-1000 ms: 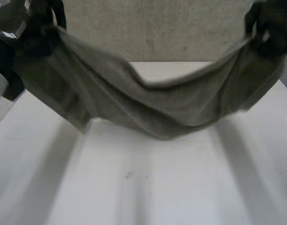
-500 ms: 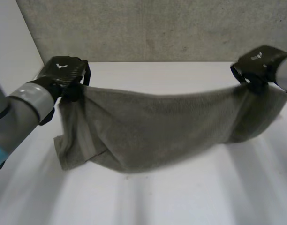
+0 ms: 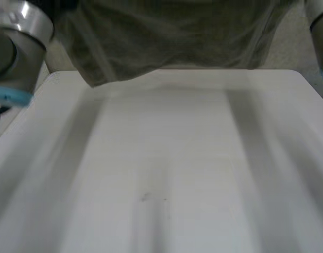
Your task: Fold the towel.
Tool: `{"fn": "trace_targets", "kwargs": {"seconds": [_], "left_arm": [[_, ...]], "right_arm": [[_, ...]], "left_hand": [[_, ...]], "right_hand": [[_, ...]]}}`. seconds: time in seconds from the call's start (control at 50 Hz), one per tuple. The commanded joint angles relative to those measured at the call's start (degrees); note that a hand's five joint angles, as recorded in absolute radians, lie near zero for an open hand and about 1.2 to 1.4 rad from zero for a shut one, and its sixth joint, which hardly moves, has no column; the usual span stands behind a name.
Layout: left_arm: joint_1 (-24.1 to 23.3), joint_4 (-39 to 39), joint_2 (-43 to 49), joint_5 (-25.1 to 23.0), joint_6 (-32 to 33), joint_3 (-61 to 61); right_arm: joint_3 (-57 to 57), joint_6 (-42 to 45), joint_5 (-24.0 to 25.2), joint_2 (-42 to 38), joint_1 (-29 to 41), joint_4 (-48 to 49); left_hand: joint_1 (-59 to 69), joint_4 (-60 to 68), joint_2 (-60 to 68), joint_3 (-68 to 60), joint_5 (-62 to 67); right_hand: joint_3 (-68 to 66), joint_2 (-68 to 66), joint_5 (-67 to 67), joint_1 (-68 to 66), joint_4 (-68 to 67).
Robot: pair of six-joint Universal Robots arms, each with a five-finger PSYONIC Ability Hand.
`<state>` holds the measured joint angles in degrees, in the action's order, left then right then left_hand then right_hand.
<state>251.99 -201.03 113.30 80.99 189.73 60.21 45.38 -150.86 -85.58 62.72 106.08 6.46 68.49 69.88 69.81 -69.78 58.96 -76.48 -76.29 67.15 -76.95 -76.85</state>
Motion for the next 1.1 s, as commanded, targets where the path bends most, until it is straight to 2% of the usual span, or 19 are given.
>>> {"fn": "trace_targets", "kwargs": {"seconds": [0.02,0.06,0.08,0.14,0.18,0.24,0.34,0.48,0.5,0.52,0.56,0.68,0.76,0.84,0.88,0.96,1.0,1.02,1.1], "left_arm": [[0.8,0.6,-1.5,-0.1,0.5,20.2],[0.9,0.1,-1.6,-0.5,0.5,28.7],[0.9,0.1,-1.6,-0.5,0.5,28.7],[1.0,-0.1,-0.9,-0.5,0.6,34.8],[1.0,-0.1,-0.4,-0.5,0.6,36.8],[1.0,0.0,0.9,-0.4,1.4,39.4],[1.1,-0.1,1.9,-0.3,4.7,40.9],[3.0,-2.8,1.2,-0.3,6.2,42.2],[3.0,-2.8,1.2,-0.3,6.2,42.2],[3.3,-3.1,1.0,-0.3,6.2,42.4],[3.6,-3.5,0.7,-0.2,6.1,42.5],[4.0,-4.8,0.7,-0.3,6.1,43.1],[4.1,-5.2,1.1,-0.3,6.1,43.1],[4.1,-5.2,1.3,-0.3,6.2,43.1],[4.0,-5.6,1.4,-0.3,6.2,43.1],[4.1,-7.3,1.5,-0.3,6.4,43.4],[4.1,-7.7,1.6,-0.1,6.4,43.4],[4.1,-8.1,1.8,0.1,6.5,43.4],[4.1,-8.1,2.8,0.2,6.5,43.2]], "right_arm": [[18.3,2.1,3.2,1.7,-0.6,-12.3],[23.6,3.1,4.9,2.0,-0.7,-12.4],[29.1,4.6,6.4,2.2,-0.7,-12.2],[34.3,6.4,7.6,2.4,-0.7,-11.6],[42.8,9.9,8.8,2.3,-0.7,-8.9],[49.0,11.8,8.7,1.9,-0.8,-3.5],[53.8,11.6,8.5,1.4,-0.9,3.4],[54.4,10.0,7.2,1.3,-1.9,6.4],[54.2,8.8,6.3,1.0,-2.5,6.9],[54.2,8.8,6.3,1.0,-2.5,6.9],[53.6,6.6,4.5,-0.1,-3.2,7.4],[52.1,5.0,1.9,-1.4,-4.9,7.0],[51.4,5.0,1.1,-1.6,-7.0,6.1],[50.9,4.9,1.6,-1.6,-7.9,3.9],[49.9,4.2,1.8,-1.5,-8.4,1.3],[49.0,2.1,2.3,-0.8,-9.2,0.0],[48.9,0.8,2.7,-0.4,-9.6,-0.2],[48.9,0.0,3.5,0.2,-10.0,-0.2],[49.5,-0.5,5.4,2.0,-10.5,-0.2]], "left_hand": [[11.5,10.1,10.2,-10.2,11.0],[11.5,10.1,10.2,-10.2,11.0],[11.5,10.1,10.2,-10.2,11.0],[11.5,10.1,10.2,-10.2,11.0],[11.5,10.1,10.2,-10.2,11.0],[11.5,10.1,10.2,-10.2,11.0],[11.5,10.1,10.2,-10.2,11.0],[11.5,10.1,10.2,-10.2,11.0],[11.5,10.1,10.2,-10.2,11.0],[11.5,10.1,10.2,-10.2,11.0],[11.5,10.1,10.2,-10.2,11.0],[11.5,10.1,10.2,-10.2,11.0],[11.5,10.1,10.2,-10.2,11.0],[11.5,10.1,10.2,-10.2,11.0],[11.5,10.1,10.2,-10.2,11.0],[11.5,10.1,10.2,-10.2,11.0],[7.0,5.6,5.7,-5.7,6.5],[-4.8,-6.2,-6.1,6.1,-5.3],[-13.9,-15.3,-15.2,15.2,-14.3]], "right_hand": [[-3.5,-3.7,2.8,-3.1,-3.1],[-3.5,-3.7,2.8,-3.1,-3.1],[-3.5,-3.7,2.8,-3.1,-3.1],[-3.5,-3.7,2.8,-3.1,-3.1],[-3.5,-3.7,2.8,-3.1,-3.1],[-3.5,-3.7,2.8,-3.1,-3.1],[-3.5,-3.7,2.8,-3.1,-3.1],[-3.4,-3.6,2.7,-2.9,-3.0],[9.7,9.6,-10.4,10.2,10.1],[9.9,9.7,-10.5,10.3,10.2],[35.3,35.1,-36.0,35.8,35.7],[39.3,39.1,-40.0,39.8,39.7],[37.5,37.3,-38.1,37.9,37.8],[25.5,25.3,-26.2,26.0,25.9],[-3.4,-3.6,2.7,-2.9,-3.0],[-3.5,-3.7,2.8,-3.1,-3.1],[-3.5,-3.7,2.8,-3.1,-3.1],[-3.5,-3.7,2.8,-3.1,-3.1],[-3.5,-3.7,2.8,-3.1,-3.1]]}}
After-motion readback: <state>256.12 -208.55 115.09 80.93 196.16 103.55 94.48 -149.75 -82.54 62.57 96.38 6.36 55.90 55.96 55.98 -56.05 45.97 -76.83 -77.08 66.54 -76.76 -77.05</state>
